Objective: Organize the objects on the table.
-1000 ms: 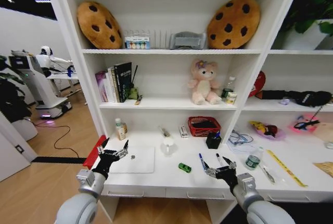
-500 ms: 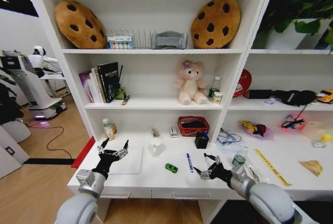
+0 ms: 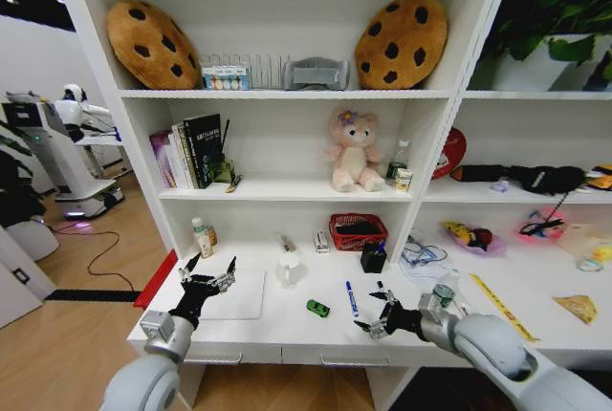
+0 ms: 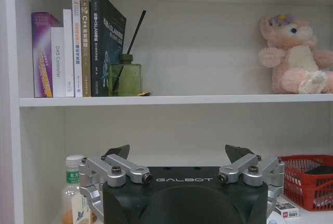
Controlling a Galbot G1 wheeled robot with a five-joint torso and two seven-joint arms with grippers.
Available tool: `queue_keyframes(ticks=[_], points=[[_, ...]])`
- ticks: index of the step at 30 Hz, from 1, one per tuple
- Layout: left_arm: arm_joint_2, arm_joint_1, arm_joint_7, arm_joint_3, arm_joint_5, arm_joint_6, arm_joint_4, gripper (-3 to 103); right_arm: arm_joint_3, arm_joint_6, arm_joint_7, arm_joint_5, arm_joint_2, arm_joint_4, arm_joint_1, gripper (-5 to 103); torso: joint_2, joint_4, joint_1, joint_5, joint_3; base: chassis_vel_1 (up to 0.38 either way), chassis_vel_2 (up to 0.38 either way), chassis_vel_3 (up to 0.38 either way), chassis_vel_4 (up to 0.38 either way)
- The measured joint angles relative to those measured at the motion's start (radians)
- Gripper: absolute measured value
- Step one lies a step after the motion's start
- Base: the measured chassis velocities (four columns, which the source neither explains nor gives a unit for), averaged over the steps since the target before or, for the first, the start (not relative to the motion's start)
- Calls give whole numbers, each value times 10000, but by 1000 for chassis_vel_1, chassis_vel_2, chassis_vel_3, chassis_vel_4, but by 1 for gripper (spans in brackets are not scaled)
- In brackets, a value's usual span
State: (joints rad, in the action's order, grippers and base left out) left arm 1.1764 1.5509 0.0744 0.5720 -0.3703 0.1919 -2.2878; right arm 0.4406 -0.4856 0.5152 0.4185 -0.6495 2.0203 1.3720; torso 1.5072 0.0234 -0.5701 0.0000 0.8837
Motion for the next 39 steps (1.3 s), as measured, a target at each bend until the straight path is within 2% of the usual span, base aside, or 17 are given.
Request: queue_keyframes(ticks=[2,3,5,13,17,21,28,39], points=[[0,0,0,0,0,0,0,100,-837,-234,-53,198,-163,-227,-743,100,0,-2,0,0,0,0,0,0,0],[0,0,0,0,0,0,0,100,-837,-234,-53,198,-163,-227,-743,100,0,-2,0,0,0,0,0,0,0],[0,0,0,0,0,0,0,100,-1523,-444,-262,373,-281,-475,-1380,100,0,-3,0,0,0,0,0,0,0],[0,0,0,0,0,0,0,100,-2656,-1051,-756,337,-258,-691,-2560,100,0,-1,0,0,0,0,0,0,0],[0,0,0,0,0,0,0,100,-3378,-1709,-804,181,-71,-619,-3263,100,1,-1,0,-1,0,0,0,0,0],[0,0,-1,0,0,0,0,100,-4049,-2440,-1021,306,-249,-745,-3802,100,1,-2,0,0,0,0,0,0,0],[0,0,-1,0,0,0,-1,100,-4830,-2556,-1163,563,-697,-1076,-4253,100,1,-1,1,0,0,0,0,0,0],[0,0,-1,0,0,0,0,100,-5149,-2556,-1282,640,-1004,-1383,-4578,100,1,-2,1,0,0,0,0,0,0]])
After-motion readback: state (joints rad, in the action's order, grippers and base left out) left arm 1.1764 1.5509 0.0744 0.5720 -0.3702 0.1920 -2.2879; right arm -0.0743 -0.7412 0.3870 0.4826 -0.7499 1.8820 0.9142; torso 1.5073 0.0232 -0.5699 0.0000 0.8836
